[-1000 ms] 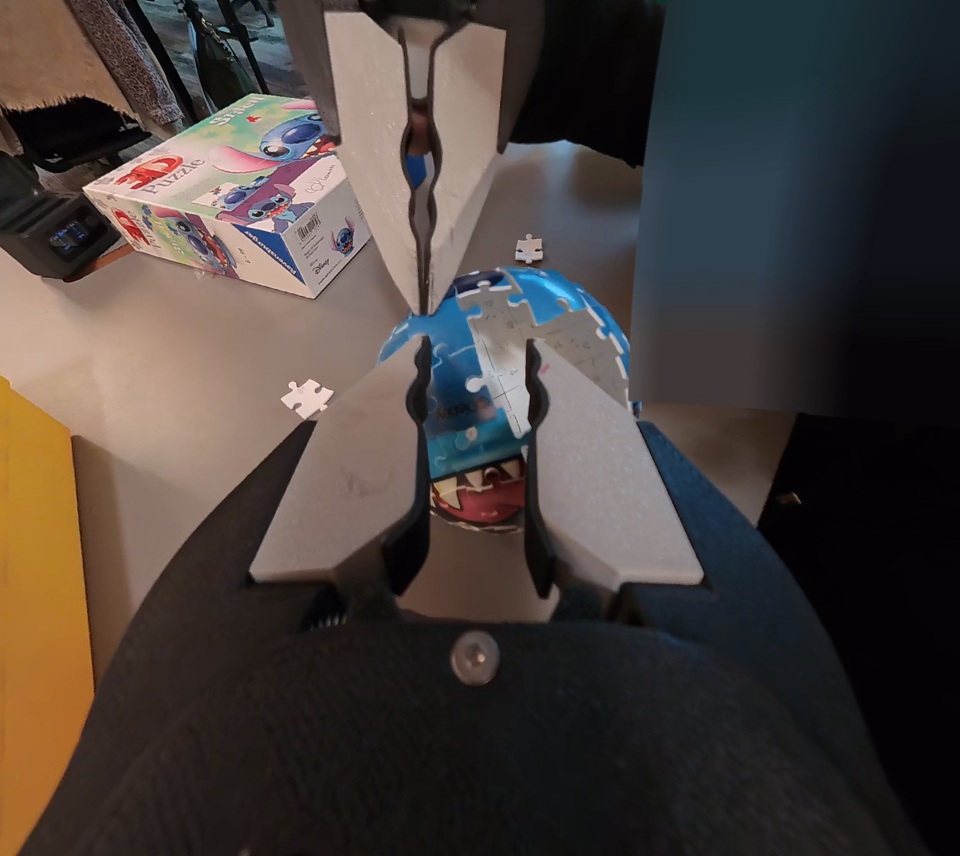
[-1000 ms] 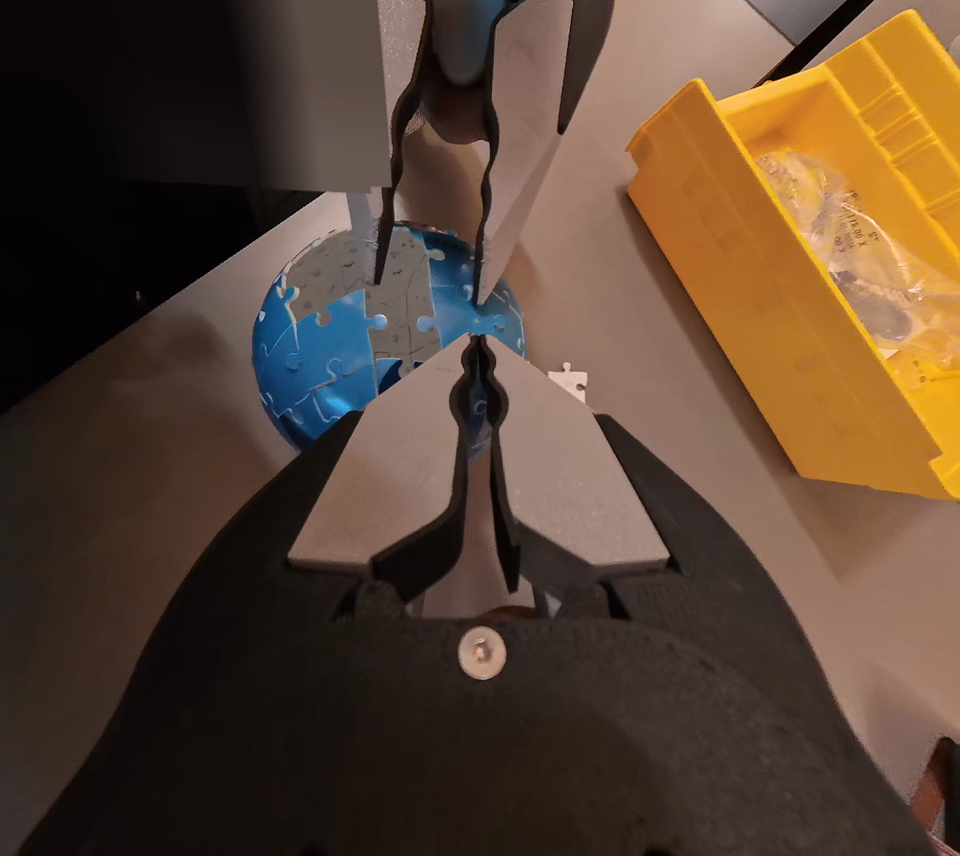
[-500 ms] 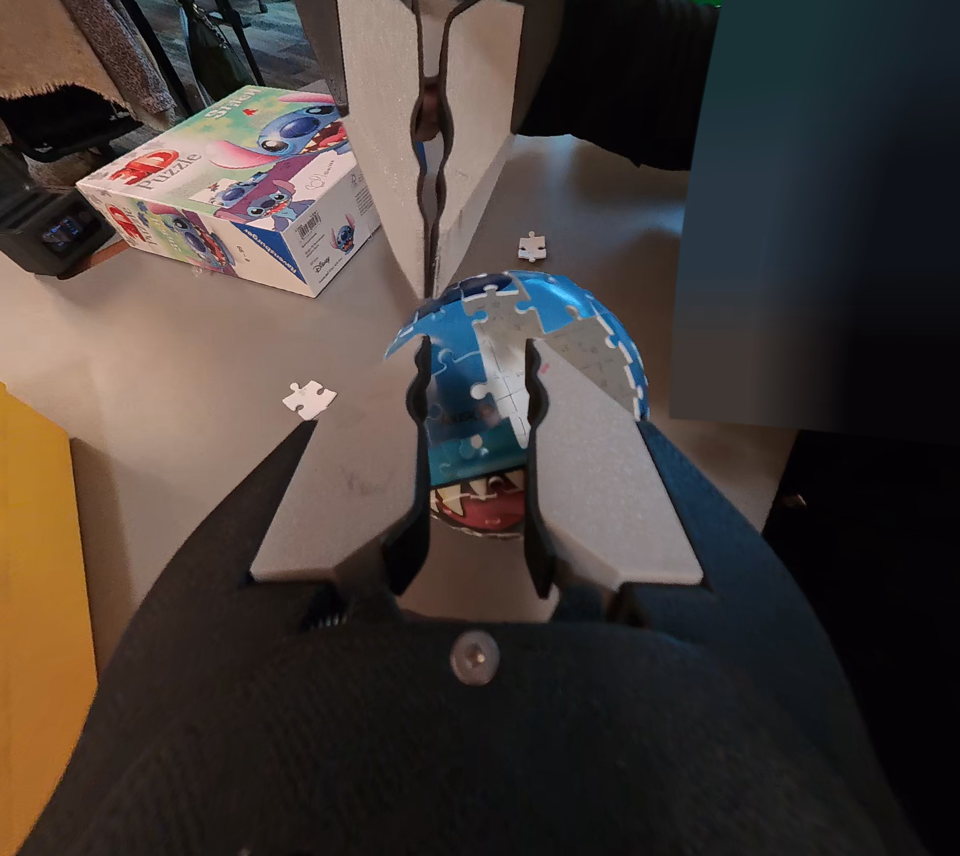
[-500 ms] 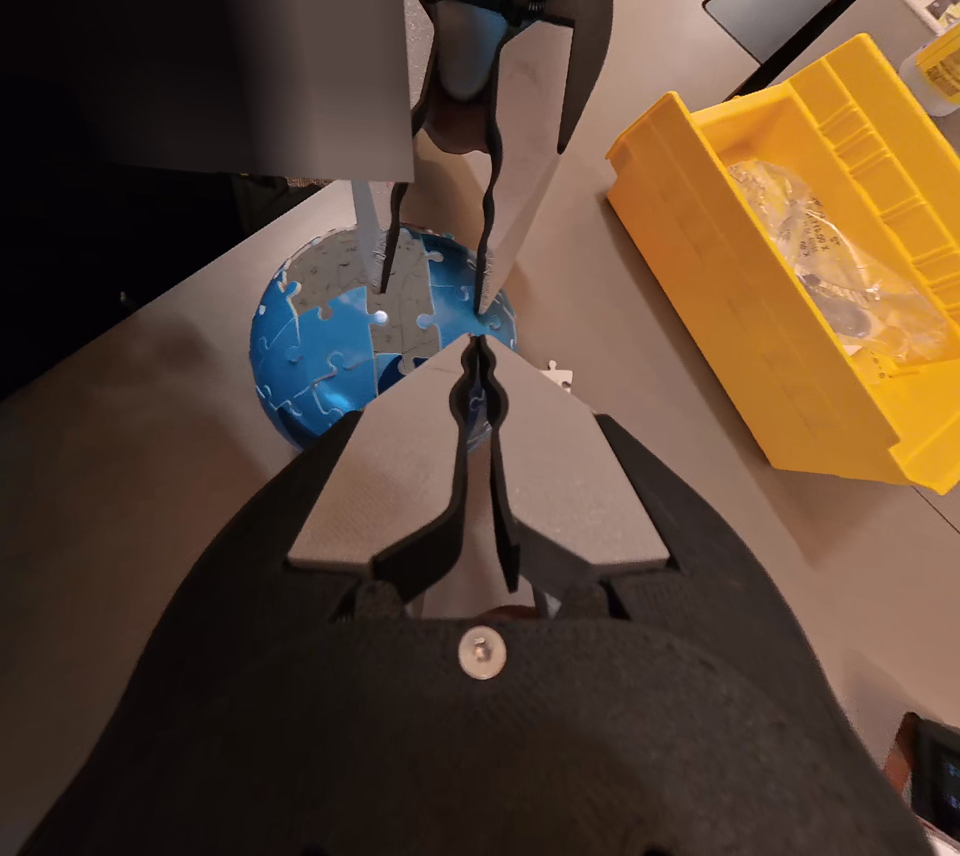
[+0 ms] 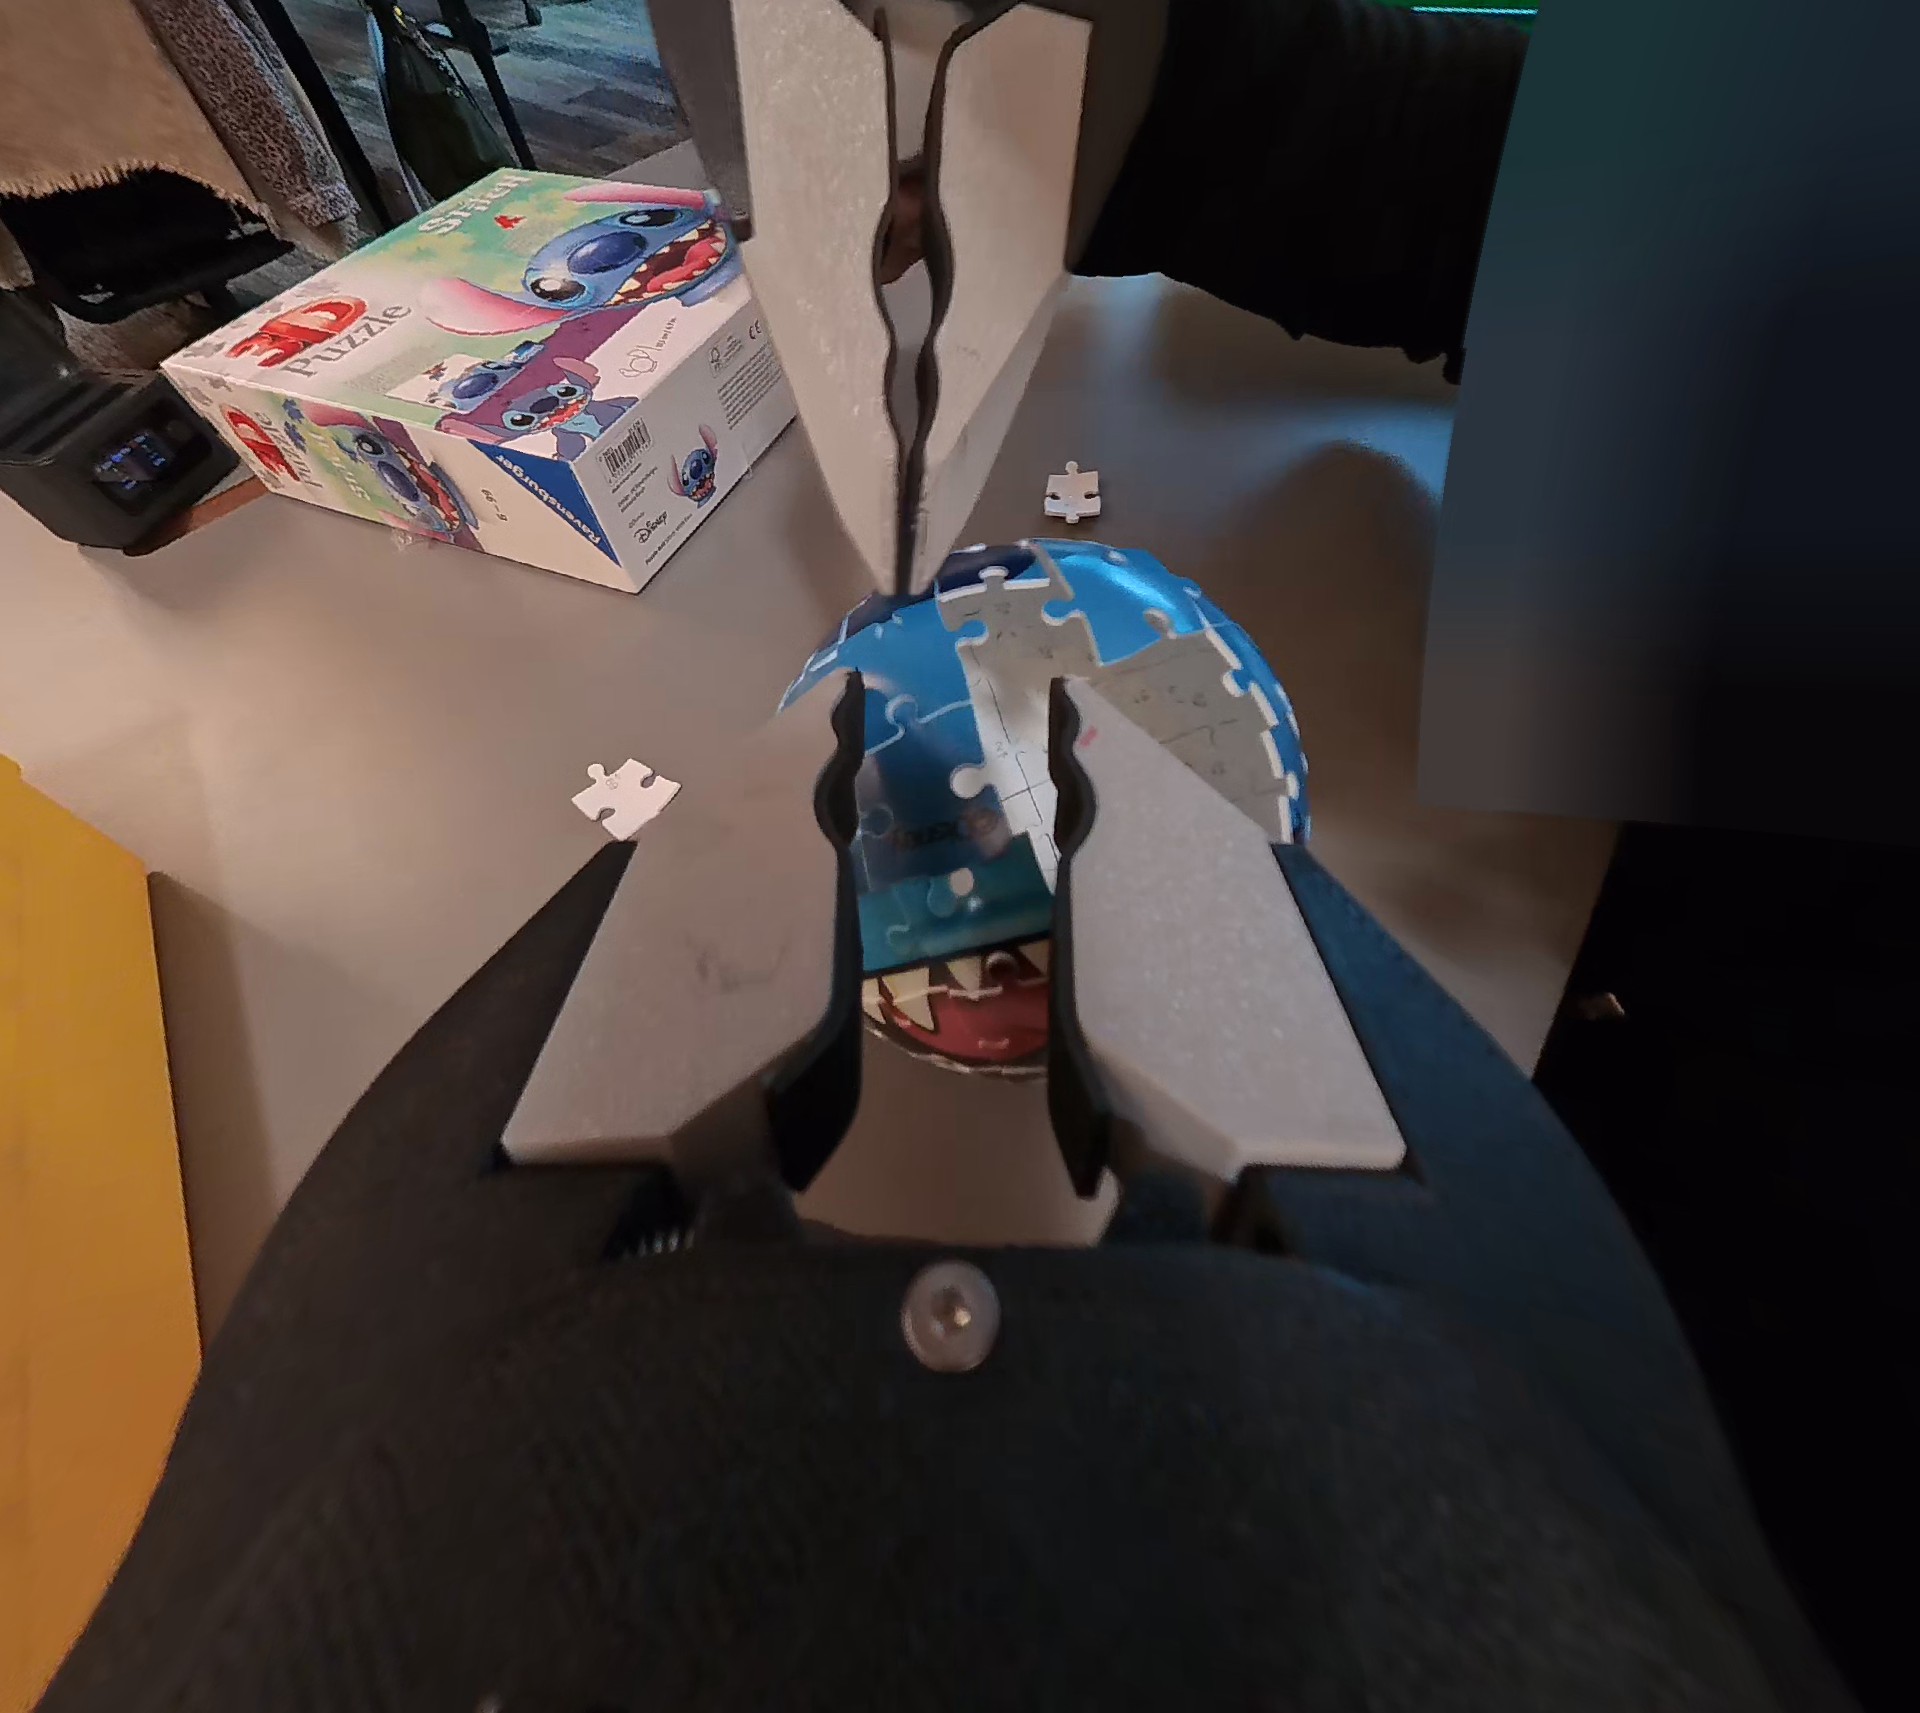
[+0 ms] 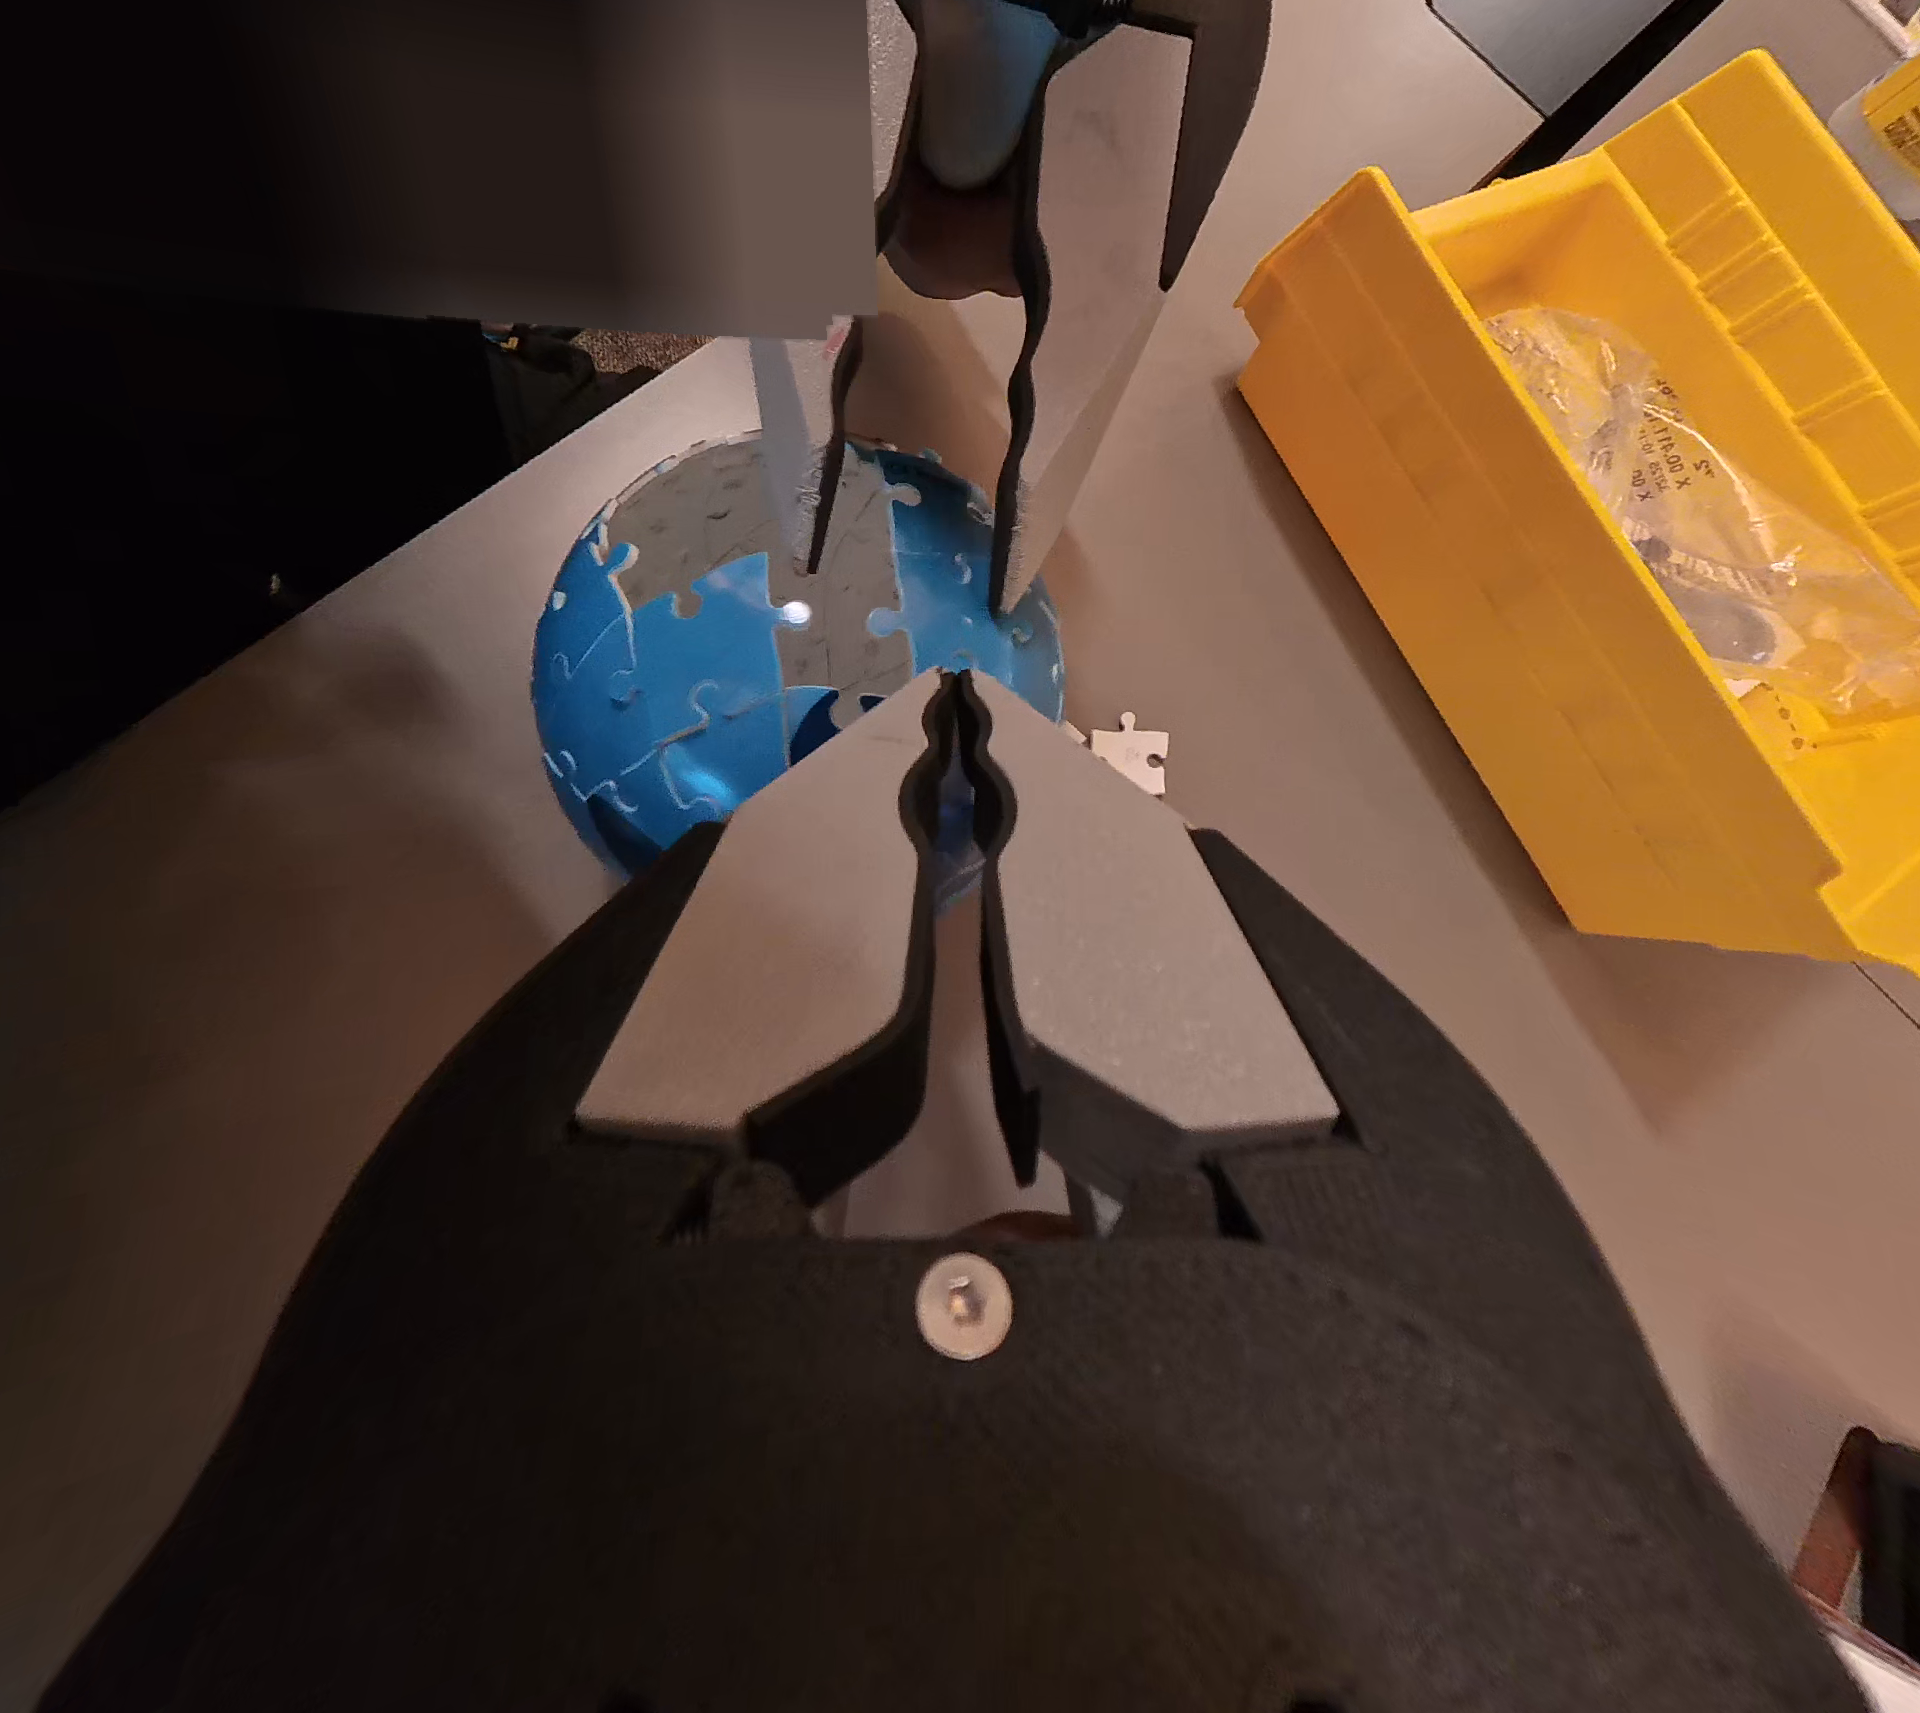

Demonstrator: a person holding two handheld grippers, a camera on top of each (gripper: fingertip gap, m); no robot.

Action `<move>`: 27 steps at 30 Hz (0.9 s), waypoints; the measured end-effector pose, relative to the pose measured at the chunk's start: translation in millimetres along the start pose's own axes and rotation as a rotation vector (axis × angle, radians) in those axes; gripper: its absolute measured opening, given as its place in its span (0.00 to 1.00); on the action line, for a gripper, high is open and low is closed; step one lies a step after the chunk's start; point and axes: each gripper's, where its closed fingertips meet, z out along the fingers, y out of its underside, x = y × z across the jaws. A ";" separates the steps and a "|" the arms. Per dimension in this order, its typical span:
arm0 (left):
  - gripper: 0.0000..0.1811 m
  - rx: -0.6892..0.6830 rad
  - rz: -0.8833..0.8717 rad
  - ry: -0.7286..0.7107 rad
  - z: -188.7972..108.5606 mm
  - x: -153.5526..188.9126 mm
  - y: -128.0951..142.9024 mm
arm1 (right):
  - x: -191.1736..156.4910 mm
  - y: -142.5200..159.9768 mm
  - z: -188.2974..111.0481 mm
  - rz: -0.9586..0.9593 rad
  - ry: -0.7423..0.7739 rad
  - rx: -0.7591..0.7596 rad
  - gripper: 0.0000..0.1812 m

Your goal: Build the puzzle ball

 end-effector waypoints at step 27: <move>0.18 0.000 -0.001 0.004 3.6 -0.6 -0.6 | -7.1 -2.0 6.5 -0.063 -0.023 -0.044 0.02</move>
